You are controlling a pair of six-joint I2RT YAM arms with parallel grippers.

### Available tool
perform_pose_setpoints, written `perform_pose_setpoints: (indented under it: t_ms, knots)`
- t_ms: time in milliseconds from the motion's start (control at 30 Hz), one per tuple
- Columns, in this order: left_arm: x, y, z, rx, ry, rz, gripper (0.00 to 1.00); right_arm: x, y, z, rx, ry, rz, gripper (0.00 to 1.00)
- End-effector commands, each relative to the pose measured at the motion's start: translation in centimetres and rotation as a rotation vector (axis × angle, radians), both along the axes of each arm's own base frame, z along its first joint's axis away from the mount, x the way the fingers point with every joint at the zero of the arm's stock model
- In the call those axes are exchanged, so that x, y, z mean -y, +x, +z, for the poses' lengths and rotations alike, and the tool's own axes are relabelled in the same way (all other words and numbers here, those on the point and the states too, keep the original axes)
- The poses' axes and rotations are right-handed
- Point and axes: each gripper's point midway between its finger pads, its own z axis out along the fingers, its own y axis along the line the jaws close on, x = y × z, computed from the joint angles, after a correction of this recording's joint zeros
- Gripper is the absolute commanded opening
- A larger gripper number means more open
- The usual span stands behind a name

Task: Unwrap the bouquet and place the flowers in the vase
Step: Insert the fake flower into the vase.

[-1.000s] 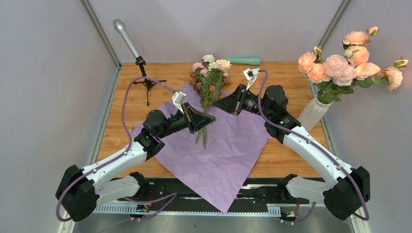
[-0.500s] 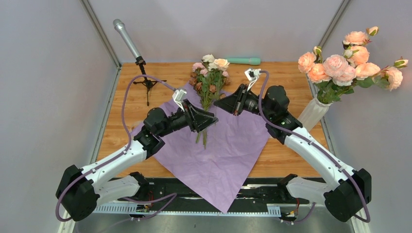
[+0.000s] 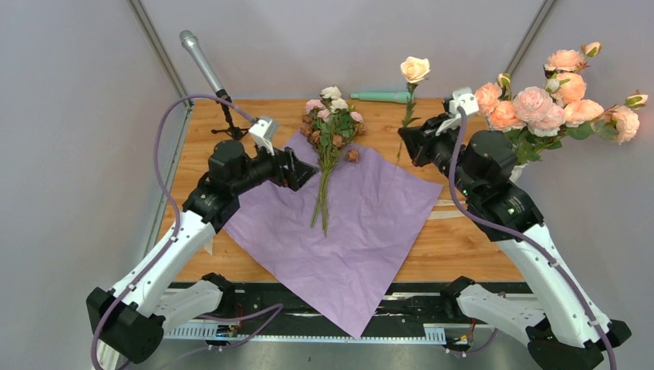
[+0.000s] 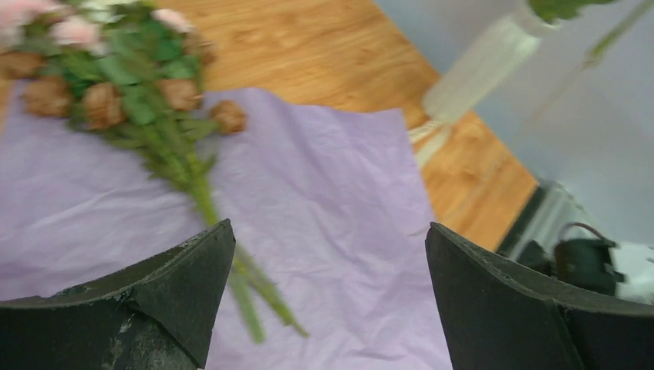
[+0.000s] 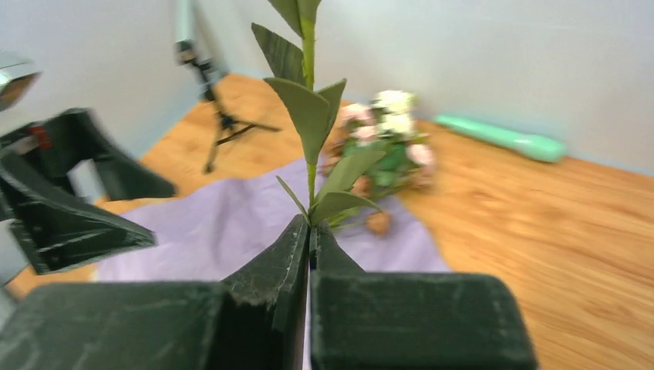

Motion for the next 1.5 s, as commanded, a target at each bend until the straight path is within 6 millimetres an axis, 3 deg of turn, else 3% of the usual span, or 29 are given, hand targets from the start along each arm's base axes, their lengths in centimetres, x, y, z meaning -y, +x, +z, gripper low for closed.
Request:
perform_pose_setpoints:
  t_ms: [0, 200, 400, 600, 767, 967, 1467]
  knots:
    - [-5.6, 2.2, -1.0, -0.012, 0.144, 0.149, 1.0, 8.1, 1.9, 0.4, 0.023, -0.184, -0.382, 0.0]
    - [-15.2, 5.8, -2.3, -0.053, 0.279, 0.51, 1.0, 15.1, 3.6, 2.7, 0.043, -0.211, -0.629, 0.0]
    - [-20.7, 5.8, -3.0, -0.016, 0.466, 0.744, 1.0, 21.2, 3.3, 6.0, 0.101, -0.255, -0.876, 0.0]
    - [-21.3, 5.4, -3.5, -0.018, 0.49, 0.763, 1.0, 23.2, 1.7, 10.6, 0.202, -0.274, -0.961, 0.0]
    - [-21.6, 5.2, -3.3, -0.008, 0.496, 0.778, 1.0, 25.2, 0.4, 13.3, 0.271, -0.297, -1.076, 0.0]
    - [-21.6, 5.1, -3.5, -0.011, 0.5, 0.774, 1.0, 26.3, -1.5, 16.9, 0.381, -0.261, -1.128, 0.0]
    - [-21.5, 5.0, -3.8, -0.014, 0.514, 0.772, 1.0, 28.9, -3.7, 20.2, 0.504, -0.28, -1.296, 0.0]
